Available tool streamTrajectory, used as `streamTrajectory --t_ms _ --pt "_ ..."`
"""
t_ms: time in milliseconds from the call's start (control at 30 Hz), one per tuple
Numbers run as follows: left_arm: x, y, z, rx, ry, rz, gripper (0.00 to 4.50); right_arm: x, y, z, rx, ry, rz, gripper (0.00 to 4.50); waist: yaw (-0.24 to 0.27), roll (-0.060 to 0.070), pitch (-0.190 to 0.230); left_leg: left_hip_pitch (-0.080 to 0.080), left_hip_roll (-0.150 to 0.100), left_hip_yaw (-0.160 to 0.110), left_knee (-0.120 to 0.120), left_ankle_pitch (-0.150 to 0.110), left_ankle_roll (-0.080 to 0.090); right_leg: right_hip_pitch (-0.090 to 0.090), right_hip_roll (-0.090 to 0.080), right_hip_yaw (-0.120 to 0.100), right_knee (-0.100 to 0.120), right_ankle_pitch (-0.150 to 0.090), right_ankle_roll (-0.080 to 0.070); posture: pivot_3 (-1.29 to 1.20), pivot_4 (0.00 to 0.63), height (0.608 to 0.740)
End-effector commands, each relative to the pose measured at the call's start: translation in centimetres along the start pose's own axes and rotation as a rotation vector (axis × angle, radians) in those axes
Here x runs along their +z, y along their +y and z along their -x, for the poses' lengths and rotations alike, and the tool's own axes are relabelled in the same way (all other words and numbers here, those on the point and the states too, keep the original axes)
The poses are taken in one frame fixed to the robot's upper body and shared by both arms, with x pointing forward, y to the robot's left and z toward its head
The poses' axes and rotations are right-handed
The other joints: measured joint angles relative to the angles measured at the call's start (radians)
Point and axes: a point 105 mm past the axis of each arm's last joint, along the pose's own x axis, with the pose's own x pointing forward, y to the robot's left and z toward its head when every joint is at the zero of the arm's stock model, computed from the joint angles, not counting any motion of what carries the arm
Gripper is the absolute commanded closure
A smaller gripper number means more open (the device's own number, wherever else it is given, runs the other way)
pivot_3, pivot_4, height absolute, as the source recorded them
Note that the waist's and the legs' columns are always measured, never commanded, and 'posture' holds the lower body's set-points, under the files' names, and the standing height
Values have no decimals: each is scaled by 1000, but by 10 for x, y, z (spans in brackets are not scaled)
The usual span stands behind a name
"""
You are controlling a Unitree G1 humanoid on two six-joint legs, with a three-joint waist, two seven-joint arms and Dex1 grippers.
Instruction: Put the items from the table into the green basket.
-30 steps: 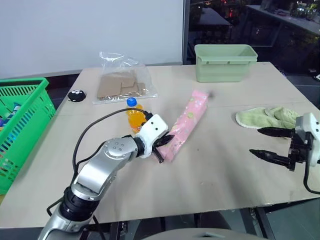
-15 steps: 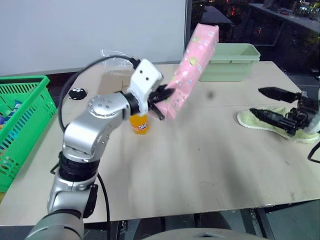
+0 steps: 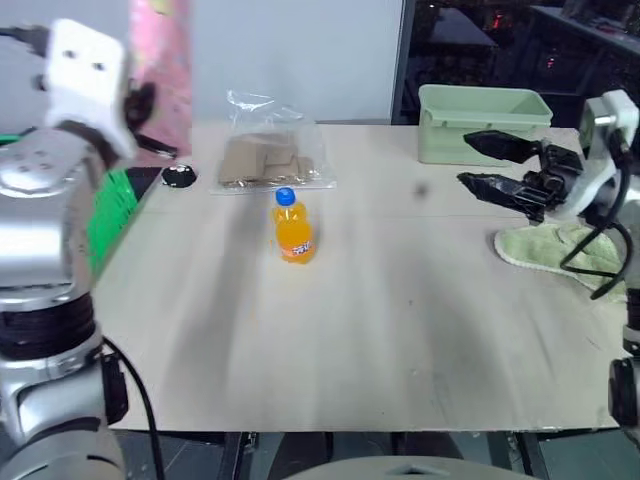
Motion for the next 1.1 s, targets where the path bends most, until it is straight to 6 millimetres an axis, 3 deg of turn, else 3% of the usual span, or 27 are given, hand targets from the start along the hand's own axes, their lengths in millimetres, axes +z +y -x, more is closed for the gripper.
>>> streamTrajectory --t_ms 33,200,333,467,833,933,1100 --pt "-4 44 15 167 21 -45 4488 8 1 -8 50 -12 46 0 17 0 0 0 0 0 0 0 0 0 0 0 0 0 0 210 0 740" --pt "-32 71 23 218 95 -112 4488 6 -2 -13 67 -12 45 0 74 -2 0 -1 0 -3 0 0 -1 0 -1 -4 0 0 -1 234 0 740" --pt "-41 80 18 225 96 -122 4488 6 -3 -16 59 -18 57 0 103 -2 0 -1 -1 -4 0 1 -2 0 -2 -5 -1 0 -2 221 0 740" --pt "-51 86 7 204 81 -120 4488 7 -2 -18 37 -28 81 0 107 -2 0 -2 -1 -5 0 2 -4 0 -2 -6 -1 -2 -4 200 0 740" --pt "-116 94 -10 165 210 -102 4488 16 -1 -18 -93 -45 223 0 91 -2 -1 -3 -1 -3 -3 3 -5 -3 -2 -6 0 0 -2 145 0 740" --pt "-124 95 -14 161 217 -85 4488 13 1 -16 -102 -35 224 0 89 -3 -1 -4 -1 -4 -3 3 -5 -4 -2 -7 1 0 -2 137 0 740" --pt "-127 104 -19 205 220 -77 2590 11 2 -13 -113 -28 220 0 83 -4 -2 -3 -1 -3 -2 3 -5 -3 -2 -7 2 0 -2 123 0 740"
